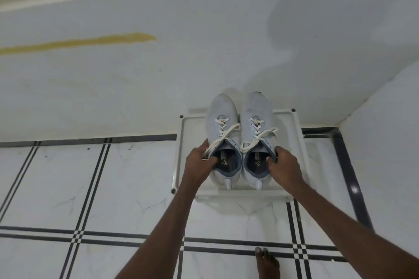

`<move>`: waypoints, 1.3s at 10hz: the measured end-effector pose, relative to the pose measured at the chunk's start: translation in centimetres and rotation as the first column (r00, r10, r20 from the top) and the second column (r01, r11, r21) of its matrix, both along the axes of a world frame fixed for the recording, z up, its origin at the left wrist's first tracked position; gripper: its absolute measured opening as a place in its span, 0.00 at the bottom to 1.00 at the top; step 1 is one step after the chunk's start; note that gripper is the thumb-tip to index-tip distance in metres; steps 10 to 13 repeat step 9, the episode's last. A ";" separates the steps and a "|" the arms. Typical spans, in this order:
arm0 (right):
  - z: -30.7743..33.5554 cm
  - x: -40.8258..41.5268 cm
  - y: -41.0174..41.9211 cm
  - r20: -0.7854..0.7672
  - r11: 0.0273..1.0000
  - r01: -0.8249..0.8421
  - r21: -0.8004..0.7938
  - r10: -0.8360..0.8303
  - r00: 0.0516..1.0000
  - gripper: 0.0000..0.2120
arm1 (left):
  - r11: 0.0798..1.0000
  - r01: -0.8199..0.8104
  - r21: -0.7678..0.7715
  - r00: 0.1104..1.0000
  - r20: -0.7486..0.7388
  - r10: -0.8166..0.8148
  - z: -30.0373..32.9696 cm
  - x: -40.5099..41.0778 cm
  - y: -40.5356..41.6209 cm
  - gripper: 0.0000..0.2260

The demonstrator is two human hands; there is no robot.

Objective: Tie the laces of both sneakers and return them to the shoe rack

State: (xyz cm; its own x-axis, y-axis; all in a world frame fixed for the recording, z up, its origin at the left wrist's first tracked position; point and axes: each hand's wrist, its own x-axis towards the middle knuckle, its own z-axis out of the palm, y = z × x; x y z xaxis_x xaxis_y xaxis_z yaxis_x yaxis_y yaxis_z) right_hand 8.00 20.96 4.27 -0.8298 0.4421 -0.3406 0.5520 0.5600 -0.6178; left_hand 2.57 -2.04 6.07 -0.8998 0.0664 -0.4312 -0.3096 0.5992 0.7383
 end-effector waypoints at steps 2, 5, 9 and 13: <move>-6.4 -2.7 1.6 0.073 1.000 -0.016 0.021 0.015 0.997 0.06 | 0.998 0.031 -0.050 0.997 0.077 -0.028 -7.2 -2.3 1.5 0.31; -9.3 -2.6 1.3 0.115 0.999 -0.043 0.008 0.042 0.992 0.05 | 0.995 0.048 -0.091 0.983 0.179 -0.031 -10.0 -2.6 0.8 0.32; -6.9 -3.6 0.3 0.138 0.997 -0.062 0.047 0.055 0.989 0.16 | 0.984 0.073 -0.164 0.995 0.074 -0.062 -8.4 -2.9 1.1 0.32; -6.9 -3.6 0.3 0.138 0.997 -0.062 0.047 0.055 0.989 0.16 | 0.984 0.073 -0.164 0.995 0.074 -0.062 -8.4 -2.9 1.1 0.32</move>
